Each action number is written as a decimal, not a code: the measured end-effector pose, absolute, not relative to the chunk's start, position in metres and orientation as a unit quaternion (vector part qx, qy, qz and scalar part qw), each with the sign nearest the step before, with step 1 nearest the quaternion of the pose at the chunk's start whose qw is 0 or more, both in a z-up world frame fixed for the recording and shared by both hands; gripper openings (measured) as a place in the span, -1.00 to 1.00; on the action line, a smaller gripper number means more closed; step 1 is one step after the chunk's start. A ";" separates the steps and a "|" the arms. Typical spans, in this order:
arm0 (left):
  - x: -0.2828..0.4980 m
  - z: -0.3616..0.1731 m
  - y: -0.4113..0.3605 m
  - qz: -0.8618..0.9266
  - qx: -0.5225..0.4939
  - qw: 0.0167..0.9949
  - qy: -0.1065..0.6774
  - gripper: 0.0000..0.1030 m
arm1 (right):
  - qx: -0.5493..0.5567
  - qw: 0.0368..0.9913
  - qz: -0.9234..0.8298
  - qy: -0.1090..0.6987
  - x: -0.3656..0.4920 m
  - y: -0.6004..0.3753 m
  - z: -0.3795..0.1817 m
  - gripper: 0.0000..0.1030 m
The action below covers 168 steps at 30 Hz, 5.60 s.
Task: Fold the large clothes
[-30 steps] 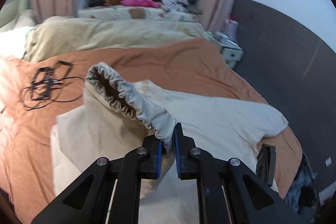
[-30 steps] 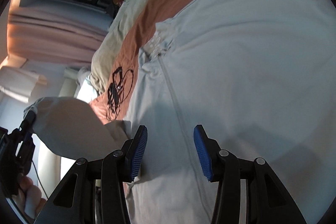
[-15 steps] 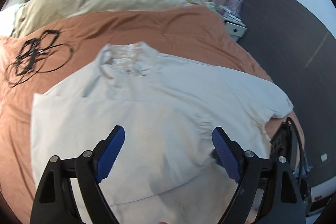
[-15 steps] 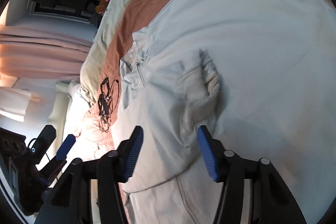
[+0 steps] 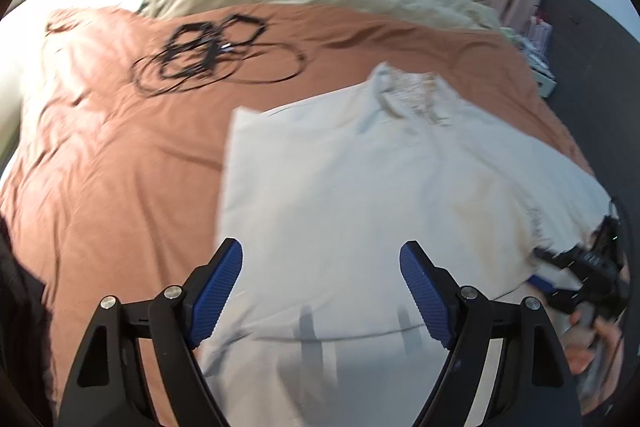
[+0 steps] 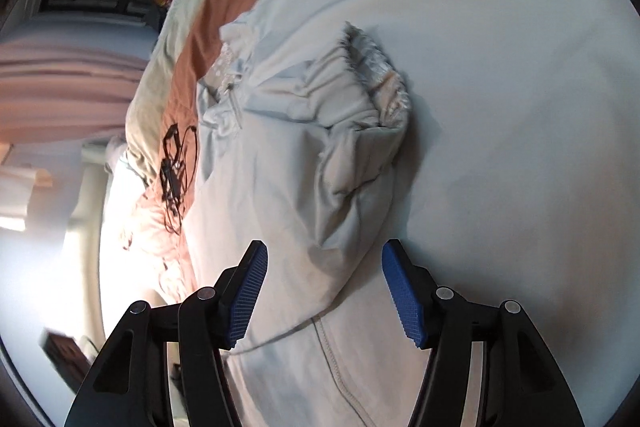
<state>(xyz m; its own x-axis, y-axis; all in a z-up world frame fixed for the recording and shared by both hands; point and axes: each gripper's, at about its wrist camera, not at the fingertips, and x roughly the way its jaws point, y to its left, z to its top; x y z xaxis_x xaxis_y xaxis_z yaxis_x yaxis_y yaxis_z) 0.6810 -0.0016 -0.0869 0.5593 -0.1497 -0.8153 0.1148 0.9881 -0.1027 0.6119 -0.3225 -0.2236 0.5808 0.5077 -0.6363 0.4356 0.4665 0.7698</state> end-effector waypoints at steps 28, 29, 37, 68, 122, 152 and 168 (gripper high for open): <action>0.673 -0.206 0.070 0.010 -0.002 0.834 0.552 -0.55 | 0.507 0.767 0.021 0.392 0.656 -0.344 -0.238 -0.71; 0.671 -0.204 0.069 0.012 0.003 0.833 0.554 -0.55 | 0.511 0.760 0.022 0.402 0.657 -0.346 -0.243 -0.71; 0.649 -0.168 0.061 0.009 -0.020 0.843 0.538 -0.55 | 0.482 0.776 -0.025 0.407 0.632 -0.378 -0.209 -0.23; 0.642 -0.168 -0.046 -0.033 -0.016 0.884 0.467 0.51 | 0.494 0.794 -0.191 0.298 0.515 -0.667 -0.204 -0.04; 0.636 -0.147 -0.057 -0.076 -0.102 0.882 0.454 0.51 | 0.352 0.829 0.078 0.428 0.613 -0.397 -0.147 -0.10; 0.627 -0.134 -0.046 -0.074 -0.139 0.887 0.435 0.51 | 0.474 0.828 -0.154 0.258 0.489 -0.525 -0.158 -0.79; 0.628 -0.135 0.000 -0.058 -0.179 0.884 0.427 0.51 | 0.327 0.918 0.042 0.220 0.589 -0.346 -0.048 -0.83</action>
